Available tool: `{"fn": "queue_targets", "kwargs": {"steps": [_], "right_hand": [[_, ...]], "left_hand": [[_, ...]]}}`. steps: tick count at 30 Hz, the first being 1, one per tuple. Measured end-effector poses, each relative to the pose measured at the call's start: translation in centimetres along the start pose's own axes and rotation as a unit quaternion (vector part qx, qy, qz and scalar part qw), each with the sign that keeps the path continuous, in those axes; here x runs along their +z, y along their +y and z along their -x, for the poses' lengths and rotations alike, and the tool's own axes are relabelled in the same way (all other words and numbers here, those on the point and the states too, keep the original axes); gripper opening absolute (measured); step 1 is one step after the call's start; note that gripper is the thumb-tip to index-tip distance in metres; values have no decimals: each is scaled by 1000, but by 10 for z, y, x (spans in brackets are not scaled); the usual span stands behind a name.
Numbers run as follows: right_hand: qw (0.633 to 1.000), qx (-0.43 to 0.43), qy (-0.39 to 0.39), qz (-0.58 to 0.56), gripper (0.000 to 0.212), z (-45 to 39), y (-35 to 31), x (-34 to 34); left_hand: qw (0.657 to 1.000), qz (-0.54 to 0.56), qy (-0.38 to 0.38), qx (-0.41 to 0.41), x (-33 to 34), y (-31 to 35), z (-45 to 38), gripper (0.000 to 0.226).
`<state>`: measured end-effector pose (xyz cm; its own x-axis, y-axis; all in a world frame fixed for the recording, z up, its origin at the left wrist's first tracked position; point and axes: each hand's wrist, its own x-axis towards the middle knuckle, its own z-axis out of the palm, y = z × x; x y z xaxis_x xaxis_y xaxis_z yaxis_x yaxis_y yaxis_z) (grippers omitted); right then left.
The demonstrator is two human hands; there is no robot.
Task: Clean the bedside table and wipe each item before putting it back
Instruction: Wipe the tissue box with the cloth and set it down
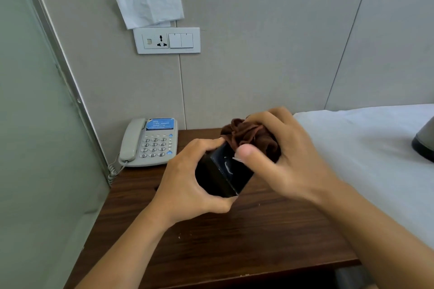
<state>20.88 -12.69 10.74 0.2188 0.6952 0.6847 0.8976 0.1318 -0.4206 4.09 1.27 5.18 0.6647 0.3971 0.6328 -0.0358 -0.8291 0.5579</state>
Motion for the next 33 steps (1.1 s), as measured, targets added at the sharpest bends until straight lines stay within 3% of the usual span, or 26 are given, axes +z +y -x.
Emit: {"fn": "queue_targets", "kwargs": {"steps": [5,10,16,23,30,33], "right_hand": [[1000,-21,14,8,18,6,0,-2],[994,-98,-48,1,22,30,-21,6],[999,5,16,45,27,-7,5,4],[993,-82,-49,75,42,24,-10,6],[999,-26,-2,39,25,18,8,3],[993,-94,-63,37,25,30,-9,3]], "left_hand": [[1000,-15,-14,14,5,3,0,94],[1000,24,2,-7,-1,2,-4,85],[1000,-15,4,2,6,3,-5,92],[1000,19,-9,3,2,4,-2,74],[1000,-15,-6,8,7,1,-1,97],[1000,16,0,0,3,2,-3,93]]}}
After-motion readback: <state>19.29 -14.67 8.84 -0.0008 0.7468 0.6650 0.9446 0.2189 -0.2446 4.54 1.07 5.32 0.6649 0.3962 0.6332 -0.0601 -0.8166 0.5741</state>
